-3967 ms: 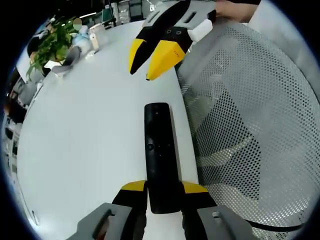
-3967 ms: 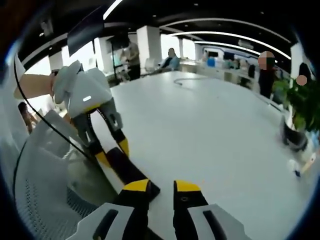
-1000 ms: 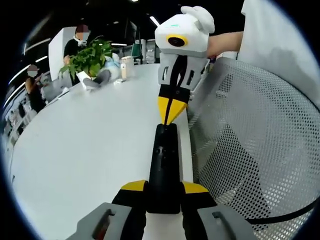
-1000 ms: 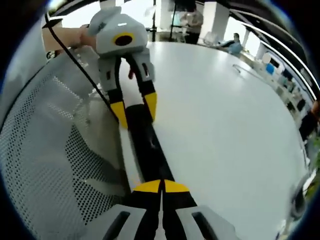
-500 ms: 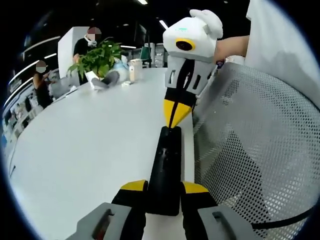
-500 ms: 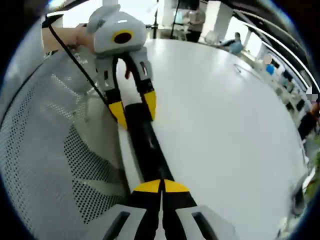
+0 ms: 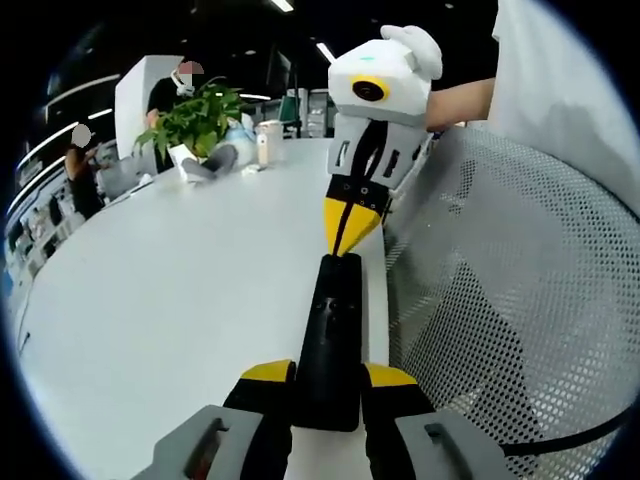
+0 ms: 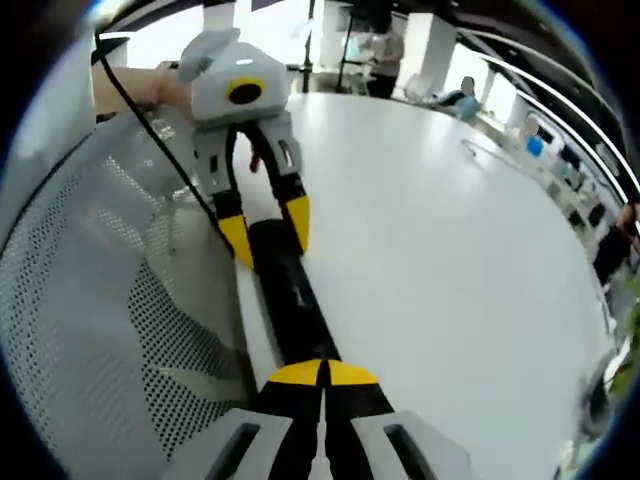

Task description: Press the specified remote control buttons in sequence, fully releasing each button before pressing the next.

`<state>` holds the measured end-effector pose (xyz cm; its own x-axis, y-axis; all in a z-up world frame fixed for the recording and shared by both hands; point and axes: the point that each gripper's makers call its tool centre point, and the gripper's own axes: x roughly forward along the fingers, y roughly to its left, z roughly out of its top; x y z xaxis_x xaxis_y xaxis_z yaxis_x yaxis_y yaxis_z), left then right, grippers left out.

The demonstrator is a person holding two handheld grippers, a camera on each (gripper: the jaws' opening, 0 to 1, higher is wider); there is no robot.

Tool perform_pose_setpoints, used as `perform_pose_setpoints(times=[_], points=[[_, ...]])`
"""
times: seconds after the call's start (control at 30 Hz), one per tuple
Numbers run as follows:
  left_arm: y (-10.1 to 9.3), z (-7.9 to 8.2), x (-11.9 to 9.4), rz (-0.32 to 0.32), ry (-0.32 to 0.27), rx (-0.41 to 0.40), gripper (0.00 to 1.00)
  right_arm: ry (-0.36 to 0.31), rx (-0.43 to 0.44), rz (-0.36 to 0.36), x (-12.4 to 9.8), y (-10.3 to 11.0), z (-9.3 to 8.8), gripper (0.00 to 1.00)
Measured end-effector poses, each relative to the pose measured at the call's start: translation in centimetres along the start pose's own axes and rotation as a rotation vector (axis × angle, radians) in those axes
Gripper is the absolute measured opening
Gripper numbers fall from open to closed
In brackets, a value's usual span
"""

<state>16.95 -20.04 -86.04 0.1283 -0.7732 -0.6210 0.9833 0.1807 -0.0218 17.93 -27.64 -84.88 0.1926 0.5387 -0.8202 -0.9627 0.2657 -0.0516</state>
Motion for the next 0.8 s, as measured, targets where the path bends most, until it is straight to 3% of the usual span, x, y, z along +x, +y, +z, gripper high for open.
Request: perform_pose_setpoints(times=[0.07, 0.17, 0.4, 0.53, 0.73, 0.8], points=[[0.00, 0.00, -0.01, -0.001, -0.001, 0.000, 0.25, -0.023, 0.043, 0.024, 0.16, 0.29, 0.40, 0.00], [-0.01, -0.01, -0.03, 0.000, -0.002, 0.000, 0.25, -0.001, 0.039, 0.043, 0.55, 0.77, 0.10, 0.00], [-0.02, 0.01, -0.06, 0.000, -0.002, 0.000, 0.25, -0.001, 0.025, 0.024, 0.54, 0.72, 0.21, 0.00], [-0.04, 0.04, -0.05, -0.001, -0.005, 0.002, 0.25, 0.009, 0.067, 0.020, 0.57, 0.58, 0.20, 0.00], [-0.09, 0.20, 0.09, -0.003, -0.008, 0.003, 0.26, 0.063, -0.063, -0.007, 0.67, 0.85, 0.11, 0.00], [-0.11, 0.23, 0.11, -0.008, -0.008, 0.009, 0.25, 0.064, -0.052, -0.010, 0.65, 0.82, 0.09, 0.00]])
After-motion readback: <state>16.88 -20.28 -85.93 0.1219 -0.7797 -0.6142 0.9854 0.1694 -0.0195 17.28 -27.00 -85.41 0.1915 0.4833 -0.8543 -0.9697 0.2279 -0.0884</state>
